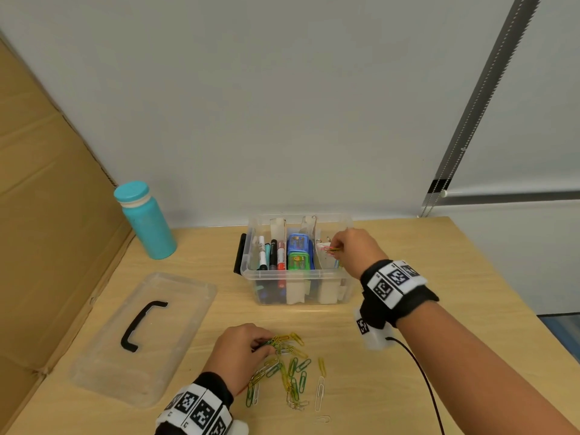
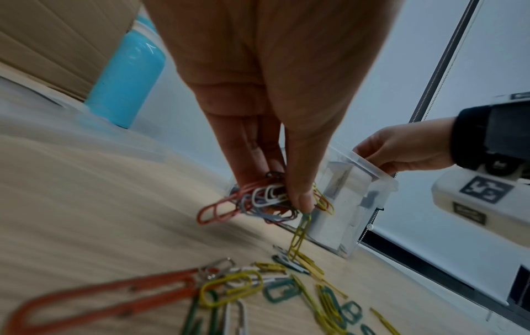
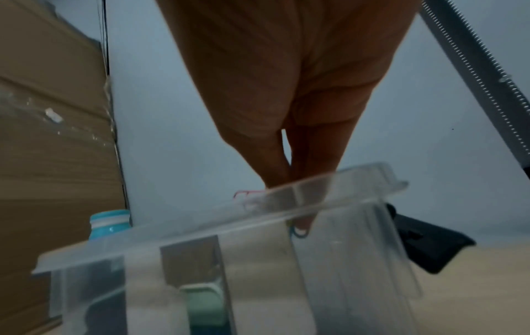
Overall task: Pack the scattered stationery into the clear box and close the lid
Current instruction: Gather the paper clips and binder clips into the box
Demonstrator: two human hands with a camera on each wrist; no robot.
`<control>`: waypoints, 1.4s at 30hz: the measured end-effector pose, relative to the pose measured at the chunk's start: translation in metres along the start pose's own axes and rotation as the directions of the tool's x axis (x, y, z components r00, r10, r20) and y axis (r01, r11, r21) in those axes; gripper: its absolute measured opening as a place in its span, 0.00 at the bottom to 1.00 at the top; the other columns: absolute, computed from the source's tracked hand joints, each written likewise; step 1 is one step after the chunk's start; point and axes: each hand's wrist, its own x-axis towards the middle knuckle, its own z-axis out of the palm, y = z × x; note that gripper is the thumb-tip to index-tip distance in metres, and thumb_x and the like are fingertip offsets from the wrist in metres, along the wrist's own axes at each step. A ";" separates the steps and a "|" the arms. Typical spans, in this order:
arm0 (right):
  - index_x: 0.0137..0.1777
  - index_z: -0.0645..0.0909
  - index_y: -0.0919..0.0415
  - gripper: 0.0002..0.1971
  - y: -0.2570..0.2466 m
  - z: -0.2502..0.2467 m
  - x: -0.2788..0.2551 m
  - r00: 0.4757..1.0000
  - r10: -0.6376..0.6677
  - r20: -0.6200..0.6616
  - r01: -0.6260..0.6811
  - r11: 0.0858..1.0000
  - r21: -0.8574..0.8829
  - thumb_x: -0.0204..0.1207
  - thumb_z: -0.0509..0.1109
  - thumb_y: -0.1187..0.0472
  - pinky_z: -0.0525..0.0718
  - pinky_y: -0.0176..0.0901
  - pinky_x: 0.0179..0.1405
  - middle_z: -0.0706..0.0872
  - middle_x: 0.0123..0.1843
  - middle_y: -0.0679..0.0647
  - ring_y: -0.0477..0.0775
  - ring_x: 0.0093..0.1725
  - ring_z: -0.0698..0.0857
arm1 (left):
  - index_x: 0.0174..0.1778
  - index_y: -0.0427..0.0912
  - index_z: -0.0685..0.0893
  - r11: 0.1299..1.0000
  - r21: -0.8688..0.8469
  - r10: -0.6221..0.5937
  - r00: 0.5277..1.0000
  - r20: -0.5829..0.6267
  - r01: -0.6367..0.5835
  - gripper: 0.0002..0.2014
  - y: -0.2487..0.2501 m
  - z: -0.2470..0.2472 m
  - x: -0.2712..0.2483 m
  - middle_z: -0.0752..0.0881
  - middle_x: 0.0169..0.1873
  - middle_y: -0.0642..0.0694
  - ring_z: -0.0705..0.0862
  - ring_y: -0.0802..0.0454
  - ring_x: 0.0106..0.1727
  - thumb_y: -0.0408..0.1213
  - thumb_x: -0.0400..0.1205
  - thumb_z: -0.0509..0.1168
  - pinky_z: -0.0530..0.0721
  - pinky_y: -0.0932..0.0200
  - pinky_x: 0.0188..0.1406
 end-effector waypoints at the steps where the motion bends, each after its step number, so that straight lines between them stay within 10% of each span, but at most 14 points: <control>1: 0.58 0.85 0.63 0.11 -0.002 0.004 0.005 0.998 0.014 0.063 -0.011 0.999 -0.051 0.78 0.68 0.69 0.82 0.43 0.55 0.88 0.56 0.58 0.58 0.55 0.85 | 0.54 0.53 0.89 1.000 -0.004 0.001 1.000 -0.002 -0.001 0.10 0.000 -0.001 -0.001 0.82 0.39 0.68 0.81 0.71 0.42 0.41 0.76 0.73 0.73 0.85 0.42; 8: 0.66 0.81 0.64 0.15 -0.009 0.001 0.013 0.979 0.088 0.183 -0.072 0.993 -0.090 0.79 0.67 0.67 0.80 0.46 0.66 0.84 0.65 0.60 0.58 0.63 0.83 | 0.55 0.51 0.89 1.000 -0.023 0.005 0.999 -0.032 -0.006 0.11 0.001 -0.007 -0.006 0.81 0.39 0.68 0.80 0.72 0.42 0.40 0.77 0.72 0.73 0.84 0.43; 12: 0.59 0.83 0.58 0.11 0.008 -0.001 -0.024 0.992 -0.009 -0.123 0.032 0.981 0.189 0.82 0.63 0.65 0.83 0.40 0.55 0.87 0.55 0.54 0.50 0.52 0.85 | 0.57 0.53 0.88 1.000 -0.006 0.009 1.000 -0.028 -0.009 0.13 0.002 -0.008 -0.007 0.83 0.41 0.67 0.81 0.72 0.43 0.43 0.77 0.72 0.75 0.83 0.46; 16: 0.63 0.80 0.54 0.12 0.035 0.018 -0.065 0.907 -0.072 -0.414 0.131 0.984 0.117 0.82 0.62 0.56 0.78 0.34 0.53 0.83 0.60 0.48 0.44 0.58 0.78 | 0.57 0.55 0.87 0.999 -0.021 0.043 0.999 -0.033 -0.044 0.13 0.015 -0.011 -0.005 0.83 0.41 0.68 0.82 0.72 0.43 0.43 0.76 0.72 0.78 0.81 0.47; 20: 0.80 0.66 0.52 0.26 0.052 0.049 -0.083 0.950 -0.045 -0.309 0.076 0.993 0.087 0.83 0.55 0.46 0.69 0.38 0.72 0.69 0.79 0.44 0.45 0.76 0.68 | 0.57 0.55 0.87 0.994 -0.016 0.106 0.993 -0.047 -0.107 0.13 0.046 -0.016 0.011 0.84 0.43 0.65 0.82 0.71 0.44 0.44 0.76 0.72 0.79 0.78 0.48; 28: 0.80 0.66 0.53 0.33 0.054 0.059 -0.083 0.925 -0.072 -0.374 0.107 0.992 0.073 0.79 0.44 0.39 0.74 0.39 0.69 0.69 0.80 0.46 0.46 0.75 0.72 | 0.61 0.46 0.85 0.977 0.060 0.212 0.972 -0.099 -0.207 0.15 0.135 -0.028 0.082 0.88 0.55 0.52 0.85 0.58 0.54 0.41 0.79 0.70 0.82 0.60 0.63; 35: 0.80 0.66 0.54 0.31 0.053 0.057 -0.086 0.926 -0.072 -0.370 0.105 0.992 0.070 0.80 0.45 0.42 0.77 0.42 0.69 0.69 0.80 0.47 0.47 0.75 0.73 | 0.52 0.37 0.88 0.856 0.509 0.033 0.992 0.123 -0.091 0.09 0.163 -0.002 0.154 0.89 0.50 0.41 0.87 0.44 0.52 0.35 0.78 0.70 0.84 0.53 0.53; 42: 0.81 0.63 0.52 0.27 0.055 0.059 -0.086 0.929 -0.067 -0.363 0.109 0.989 0.095 0.83 0.54 0.47 0.75 0.43 0.71 0.66 0.82 0.45 0.46 0.77 0.71 | 0.55 0.32 0.85 0.836 0.543 -0.070 0.967 0.246 -0.078 0.16 0.171 0.008 0.176 0.87 0.49 0.39 0.86 0.42 0.56 0.42 0.79 0.70 0.83 0.53 0.54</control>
